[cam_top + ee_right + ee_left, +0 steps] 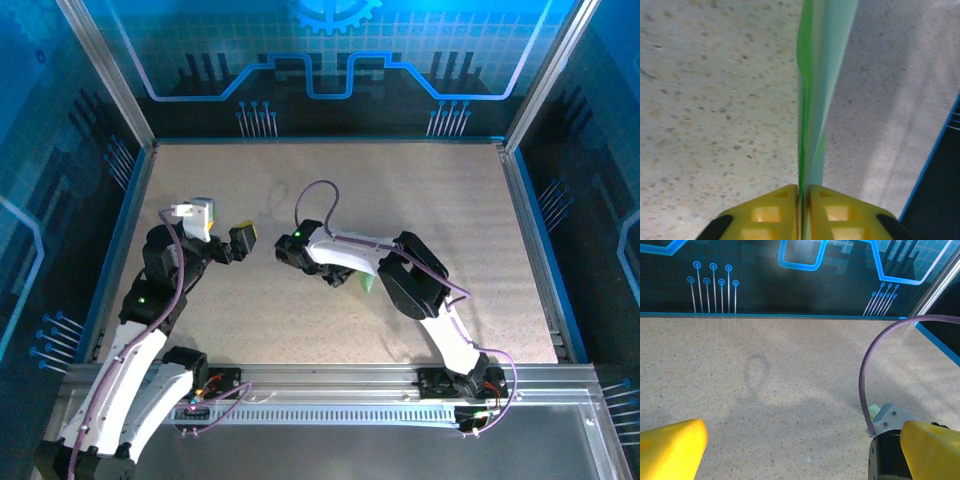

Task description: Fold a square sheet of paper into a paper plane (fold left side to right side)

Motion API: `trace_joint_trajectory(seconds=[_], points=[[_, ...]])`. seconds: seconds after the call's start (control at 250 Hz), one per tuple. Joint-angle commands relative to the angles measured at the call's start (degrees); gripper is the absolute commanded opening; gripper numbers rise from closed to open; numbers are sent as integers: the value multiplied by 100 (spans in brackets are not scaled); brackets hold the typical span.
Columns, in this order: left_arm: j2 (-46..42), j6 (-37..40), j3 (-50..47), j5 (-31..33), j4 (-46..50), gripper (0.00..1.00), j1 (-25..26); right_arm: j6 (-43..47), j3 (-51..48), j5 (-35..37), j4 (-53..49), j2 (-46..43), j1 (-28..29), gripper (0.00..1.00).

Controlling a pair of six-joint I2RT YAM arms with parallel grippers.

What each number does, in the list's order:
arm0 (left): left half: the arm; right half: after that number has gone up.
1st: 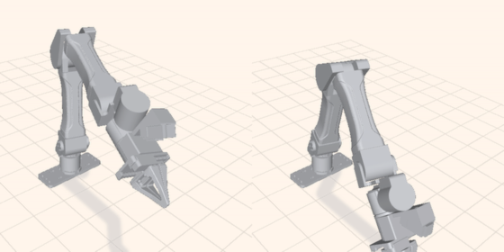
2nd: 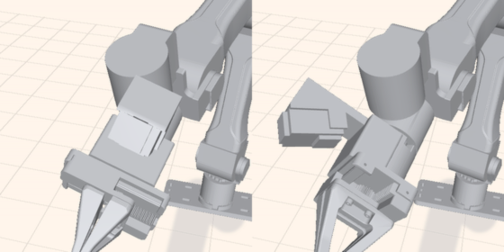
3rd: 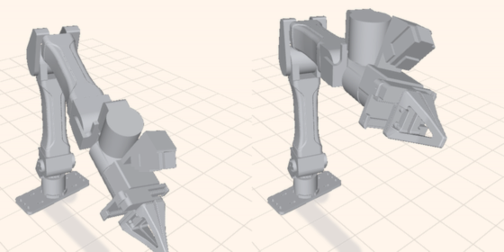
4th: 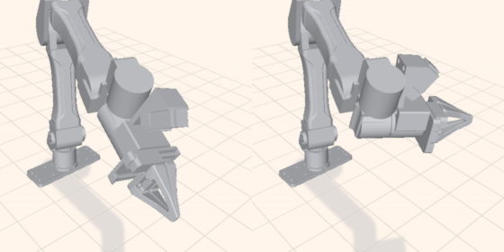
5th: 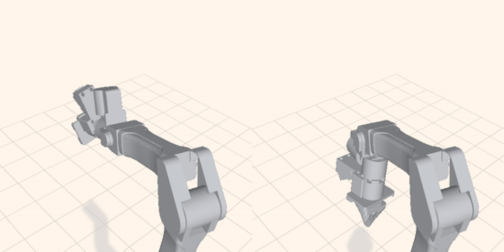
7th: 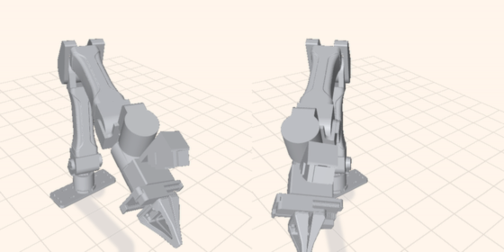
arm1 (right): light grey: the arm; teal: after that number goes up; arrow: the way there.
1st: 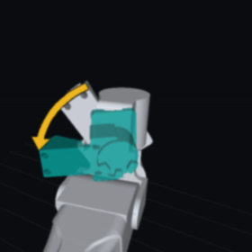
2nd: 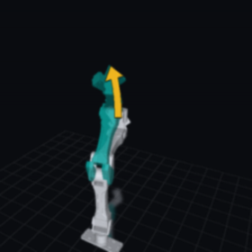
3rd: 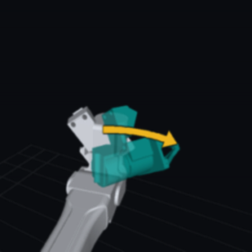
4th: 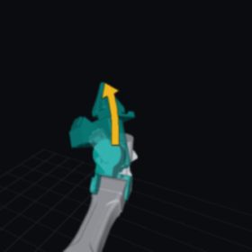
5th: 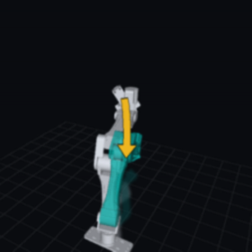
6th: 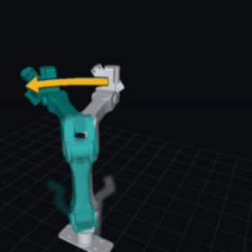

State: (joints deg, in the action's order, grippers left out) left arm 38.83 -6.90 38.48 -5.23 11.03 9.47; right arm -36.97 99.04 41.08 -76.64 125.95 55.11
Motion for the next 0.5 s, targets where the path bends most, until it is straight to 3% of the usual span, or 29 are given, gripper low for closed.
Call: trace_joint_trajectory(seconds=[0.0, 0.176, 0.495], points=[[-86, 107, -74, 138, -206, 100, -52, 71, -70, -346, 316, -31, 37, 21], [-73, 91, -112, 109, -241, 100, -51, 205, -395, -971, 893, -411, -77, 34], [2, 66, -117, 14, -233, 100, -51, 283, -1219, -1759, 1908, -1862, -413, 68]])
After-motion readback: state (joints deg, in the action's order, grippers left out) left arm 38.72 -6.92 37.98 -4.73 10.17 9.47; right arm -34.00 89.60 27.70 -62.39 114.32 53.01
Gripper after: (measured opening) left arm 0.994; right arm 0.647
